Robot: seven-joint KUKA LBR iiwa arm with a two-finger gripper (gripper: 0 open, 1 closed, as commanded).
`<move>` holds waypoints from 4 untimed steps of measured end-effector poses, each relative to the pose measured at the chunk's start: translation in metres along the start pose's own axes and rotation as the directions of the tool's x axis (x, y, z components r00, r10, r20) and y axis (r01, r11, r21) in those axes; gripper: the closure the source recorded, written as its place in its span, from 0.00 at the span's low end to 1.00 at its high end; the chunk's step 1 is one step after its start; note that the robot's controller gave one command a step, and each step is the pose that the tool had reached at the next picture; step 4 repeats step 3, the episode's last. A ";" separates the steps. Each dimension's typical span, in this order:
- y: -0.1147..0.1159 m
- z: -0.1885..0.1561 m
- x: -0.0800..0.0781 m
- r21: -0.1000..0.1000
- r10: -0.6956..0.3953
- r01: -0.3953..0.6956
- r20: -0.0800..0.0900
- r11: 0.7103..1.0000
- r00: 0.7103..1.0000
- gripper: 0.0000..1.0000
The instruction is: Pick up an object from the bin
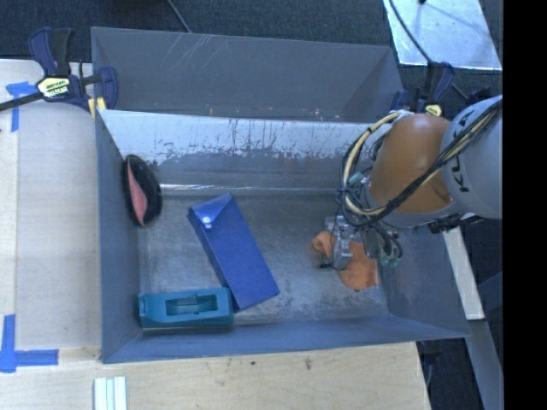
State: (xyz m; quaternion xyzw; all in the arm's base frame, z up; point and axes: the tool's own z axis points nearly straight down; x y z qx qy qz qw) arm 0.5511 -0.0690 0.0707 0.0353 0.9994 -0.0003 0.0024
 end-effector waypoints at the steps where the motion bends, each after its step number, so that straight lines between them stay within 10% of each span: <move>1: 0.000 0.000 0.000 0.000 0.000 0.000 0.000 1.000 1.000 1.00; 2: 0.032 -0.007 -0.006 0.001 0.001 -0.001 -0.002 1.000 1.000 1.00; 3: 0.036 -0.205 -0.015 -0.001 -0.052 0.052 -0.004 0.999 0.999 1.00; 4: 0.036 -0.205 -0.015 -0.001 -0.052 0.052 -0.004 0.999 0.999 1.00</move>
Offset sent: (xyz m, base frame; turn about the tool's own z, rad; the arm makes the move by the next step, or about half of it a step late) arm 0.0145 0.0569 0.0128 -0.0072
